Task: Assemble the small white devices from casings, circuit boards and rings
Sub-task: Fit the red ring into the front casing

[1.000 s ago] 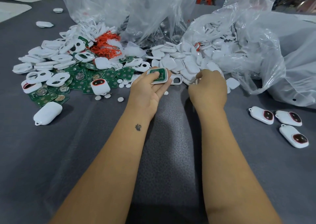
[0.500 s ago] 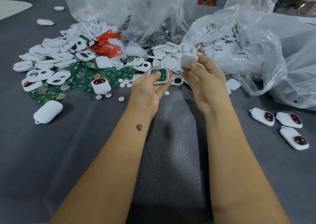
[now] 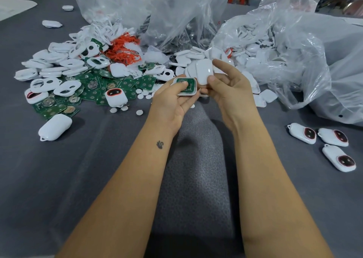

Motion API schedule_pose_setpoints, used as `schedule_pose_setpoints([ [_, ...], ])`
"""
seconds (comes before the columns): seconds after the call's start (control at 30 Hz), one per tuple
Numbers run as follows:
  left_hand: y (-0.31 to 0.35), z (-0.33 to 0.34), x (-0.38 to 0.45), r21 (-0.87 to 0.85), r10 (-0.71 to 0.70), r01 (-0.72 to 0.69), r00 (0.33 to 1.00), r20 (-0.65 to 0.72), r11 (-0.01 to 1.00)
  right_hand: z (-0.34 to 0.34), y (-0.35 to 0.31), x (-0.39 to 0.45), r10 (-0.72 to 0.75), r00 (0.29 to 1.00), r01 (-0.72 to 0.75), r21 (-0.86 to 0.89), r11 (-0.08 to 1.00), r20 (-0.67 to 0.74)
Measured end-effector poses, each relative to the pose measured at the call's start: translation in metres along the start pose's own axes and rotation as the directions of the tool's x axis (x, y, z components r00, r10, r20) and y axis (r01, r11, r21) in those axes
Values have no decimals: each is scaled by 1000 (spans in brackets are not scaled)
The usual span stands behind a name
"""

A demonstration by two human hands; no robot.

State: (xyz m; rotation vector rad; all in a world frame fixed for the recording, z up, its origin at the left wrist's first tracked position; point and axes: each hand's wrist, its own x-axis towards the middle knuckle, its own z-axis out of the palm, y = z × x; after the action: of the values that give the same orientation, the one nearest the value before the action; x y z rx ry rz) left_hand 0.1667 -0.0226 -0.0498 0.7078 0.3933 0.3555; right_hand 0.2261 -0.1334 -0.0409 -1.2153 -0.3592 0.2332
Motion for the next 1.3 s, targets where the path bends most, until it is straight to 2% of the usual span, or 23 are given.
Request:
schedule_pose_setpoints([
  [0.1,0,0,0,-28,-10,10,1000,11,1000,-3,2,1,28,996,-35,-90,995,-85],
  [0.23,1,0,0,-40,-10,11,1000,25,999,-4,5,3,90,991,-108,-179,978,-103],
  [0.43,0,0,0,-22,0,1,1000,30,1000,-1,10,4,141,989,-144,-157,977,-34],
  [0.57,1,-1,2,-13,-13,13,1000,14,1000,-3,11,2,122,992,-112,-187,976,43],
  [0.8,3,-2,1,-20,-34,34,999,29,999,-3,6,2,145,987,-135,-127,983,67],
  [0.93,2,-3,2,-13,-37,37,999,34,999,-3,5,0,151,988,-147,-133,980,18],
  [1.13,-1,-2,4,18,-8,8,1000,14,1000,-3,0,-2,13,999,-22,-212,977,-42],
  [1.3,0,-2,4,-24,-30,30,999,-14,999,-4,0,-1,-4,999,-7,-212,977,-52],
])
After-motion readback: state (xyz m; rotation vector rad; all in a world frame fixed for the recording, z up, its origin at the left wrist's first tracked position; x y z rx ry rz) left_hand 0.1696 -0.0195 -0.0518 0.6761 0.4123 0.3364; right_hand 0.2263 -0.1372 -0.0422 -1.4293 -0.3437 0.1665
